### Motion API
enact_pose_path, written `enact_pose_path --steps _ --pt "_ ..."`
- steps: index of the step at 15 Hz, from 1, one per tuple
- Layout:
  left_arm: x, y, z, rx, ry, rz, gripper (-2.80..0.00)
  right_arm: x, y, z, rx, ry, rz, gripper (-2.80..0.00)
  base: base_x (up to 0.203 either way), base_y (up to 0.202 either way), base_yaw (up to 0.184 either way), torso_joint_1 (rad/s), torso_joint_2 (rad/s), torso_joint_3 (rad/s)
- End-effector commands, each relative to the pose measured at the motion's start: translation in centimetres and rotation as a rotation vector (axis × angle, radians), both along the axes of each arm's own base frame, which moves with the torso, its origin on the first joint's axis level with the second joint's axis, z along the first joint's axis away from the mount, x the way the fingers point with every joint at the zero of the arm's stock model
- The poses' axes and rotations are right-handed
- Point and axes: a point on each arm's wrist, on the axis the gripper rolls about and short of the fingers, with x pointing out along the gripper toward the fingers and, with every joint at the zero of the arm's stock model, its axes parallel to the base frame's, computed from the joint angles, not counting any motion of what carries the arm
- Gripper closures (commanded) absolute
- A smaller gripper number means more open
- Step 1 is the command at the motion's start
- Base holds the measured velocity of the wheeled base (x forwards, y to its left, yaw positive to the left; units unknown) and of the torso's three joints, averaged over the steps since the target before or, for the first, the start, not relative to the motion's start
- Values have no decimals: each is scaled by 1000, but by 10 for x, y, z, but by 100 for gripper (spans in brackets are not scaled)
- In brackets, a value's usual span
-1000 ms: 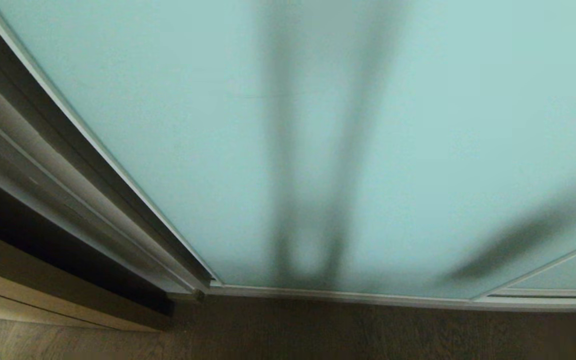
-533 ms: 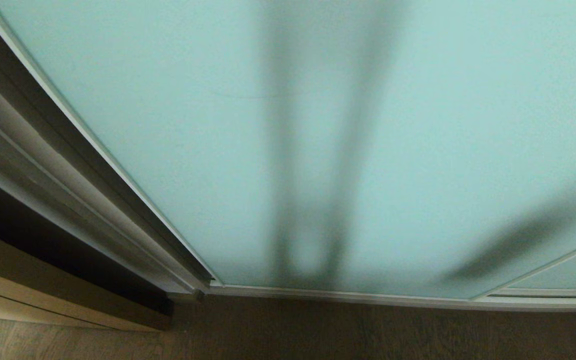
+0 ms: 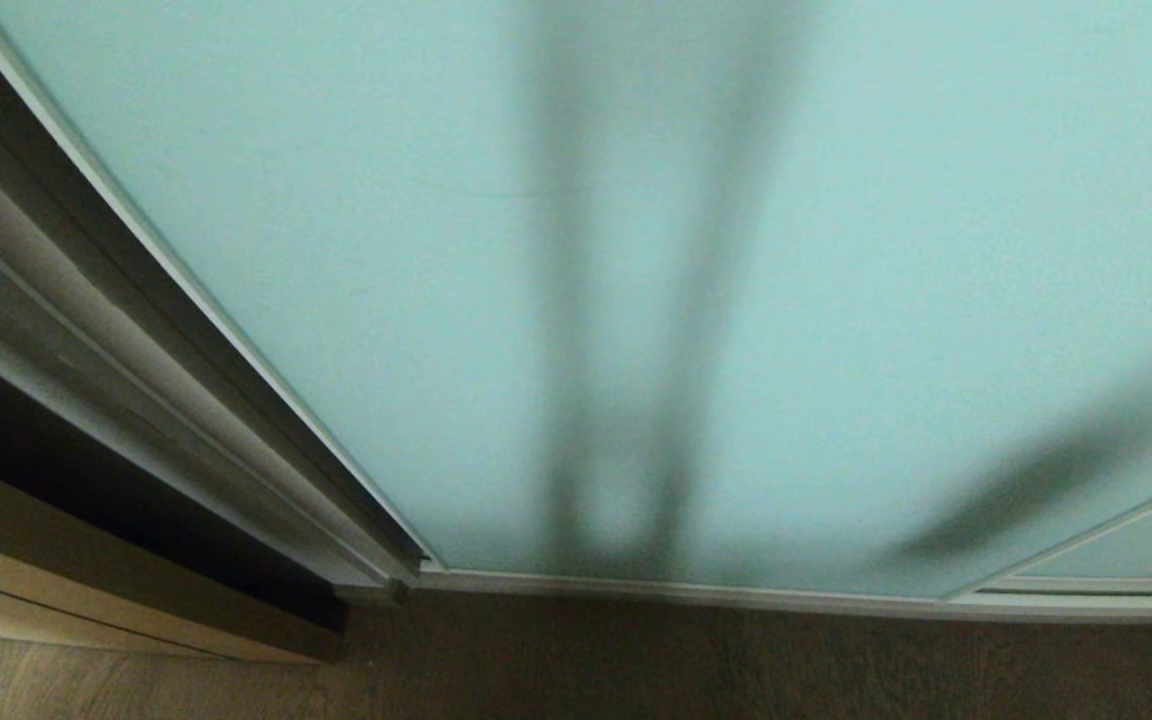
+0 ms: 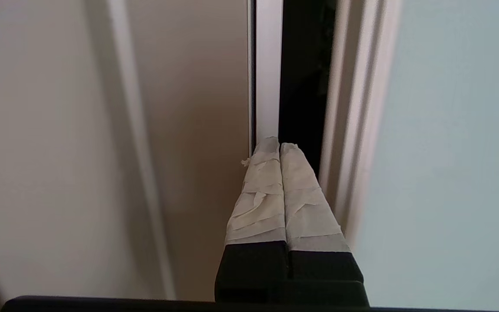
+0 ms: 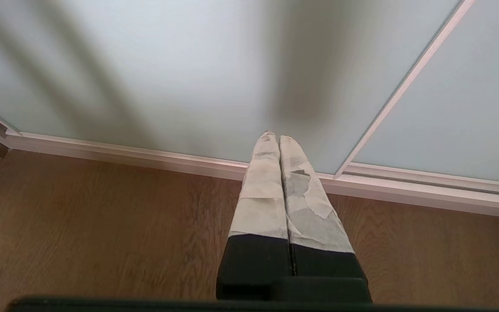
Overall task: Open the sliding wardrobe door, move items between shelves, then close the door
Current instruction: Open the door
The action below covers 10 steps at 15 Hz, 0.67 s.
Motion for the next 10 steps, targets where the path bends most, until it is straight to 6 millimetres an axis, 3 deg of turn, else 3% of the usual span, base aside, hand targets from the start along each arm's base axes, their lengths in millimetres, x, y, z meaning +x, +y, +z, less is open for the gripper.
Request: enact_pose_path --steps 1,5,10 --pt "13 -2 4 0 9 -19 0 0 0 0 -1 -1 0 0 0 0 0 0 0 0" --pt "22 -11 5 2 49 -111 0 0 0 0 -1 -1 0 0 0 0 0 0 0 0" --pt "49 -16 10 2 73 -119 0 0 0 0 -1 -2 0 0 0 0 0 0 0 0"
